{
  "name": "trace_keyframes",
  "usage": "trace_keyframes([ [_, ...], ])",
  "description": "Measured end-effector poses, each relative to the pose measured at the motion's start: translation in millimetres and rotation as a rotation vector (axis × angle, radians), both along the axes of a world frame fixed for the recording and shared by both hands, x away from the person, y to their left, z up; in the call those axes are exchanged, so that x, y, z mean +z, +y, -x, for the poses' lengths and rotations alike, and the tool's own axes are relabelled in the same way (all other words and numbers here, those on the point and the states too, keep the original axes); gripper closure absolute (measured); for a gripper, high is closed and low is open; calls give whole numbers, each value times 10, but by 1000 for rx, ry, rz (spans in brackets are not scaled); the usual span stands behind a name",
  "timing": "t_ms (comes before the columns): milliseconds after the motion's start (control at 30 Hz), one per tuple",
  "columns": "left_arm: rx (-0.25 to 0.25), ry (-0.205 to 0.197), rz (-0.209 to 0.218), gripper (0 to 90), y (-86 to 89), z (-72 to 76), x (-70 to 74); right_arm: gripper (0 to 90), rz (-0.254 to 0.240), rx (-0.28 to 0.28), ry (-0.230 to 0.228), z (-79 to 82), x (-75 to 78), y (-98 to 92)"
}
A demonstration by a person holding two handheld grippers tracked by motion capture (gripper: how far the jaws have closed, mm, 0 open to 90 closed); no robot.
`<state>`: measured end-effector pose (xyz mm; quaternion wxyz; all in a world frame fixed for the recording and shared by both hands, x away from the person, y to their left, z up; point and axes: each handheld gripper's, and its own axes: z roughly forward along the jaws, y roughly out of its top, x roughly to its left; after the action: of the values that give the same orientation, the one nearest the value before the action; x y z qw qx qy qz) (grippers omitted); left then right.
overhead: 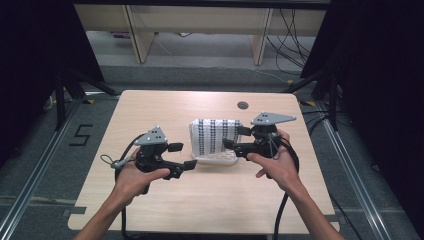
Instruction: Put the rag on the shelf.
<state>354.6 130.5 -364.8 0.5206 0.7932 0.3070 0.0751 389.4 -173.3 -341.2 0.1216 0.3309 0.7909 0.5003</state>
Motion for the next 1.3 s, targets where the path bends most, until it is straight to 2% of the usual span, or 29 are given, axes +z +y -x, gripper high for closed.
trace_keyframes([
  [33,2,-7,0,222,0,9,-15,317,2,-17,26,29,4,2],
  [67,5,-7,-8,222,1,17,-18,317,13,-14,0,27,-10,0],
  [267,6,-6,-3,222,10,62,-68,315,-4,-7,36,85,-60,35],
  [333,2,-9,-7,222,18,76,-81,314,18,0,9,86,-72,29],
  [400,7,-15,-10,222,26,93,-98,313,1,7,19,96,-92,45],
  [433,9,-14,-8,222,28,100,-107,313,23,4,2,101,-91,32],
  [467,7,-15,-5,222,32,102,-118,313,-2,4,18,113,-109,51],
  [500,4,-14,0,222,35,105,-129,313,13,2,18,117,-109,43],
  [567,5,-14,0,222,36,115,-139,312,-3,2,24,136,-125,60],
  [600,6,-18,-8,222,37,121,-143,312,13,6,19,132,-122,45],
  [633,3,-21,-6,222,35,124,-152,312,12,5,25,142,-123,51],
  [667,10,-20,-18,222,35,135,-152,311,11,10,12,140,-136,54],
  [733,8,-19,-21,221,37,145,-168,311,13,10,25,159,-139,53],
  [800,7,-15,-17,221,33,154,-191,311,10,30,7,159,-159,59],
  [833,5,-17,-19,221,32,158,-204,311,12,10,32,189,-155,60],
  [867,4,-13,-20,221,31,164,-214,311,9,26,15,178,-172,61],
  [900,0,-14,-13,221,30,167,-233,311,15,9,33,203,-170,62],
  [933,6,-10,-24,221,29,177,-234,311,13,21,21,198,-186,62],
  [1000,-2,-10,-24,221,30,183,-257,311,10,17,30,215,-198,66],
  [1033,0,-11,-20,220,25,188,-272,311,26,23,11,208,-205,56],
  [1067,0,-8,-28,220,26,198,-278,311,15,21,30,224,-217,65],
  [1233,-7,-2,-37,219,18,234,-331,311,16,19,41,259,-253,67],
  [1300,-15,-2,-33,219,20,238,-350,311,18,37,20,249,-271,59],
])
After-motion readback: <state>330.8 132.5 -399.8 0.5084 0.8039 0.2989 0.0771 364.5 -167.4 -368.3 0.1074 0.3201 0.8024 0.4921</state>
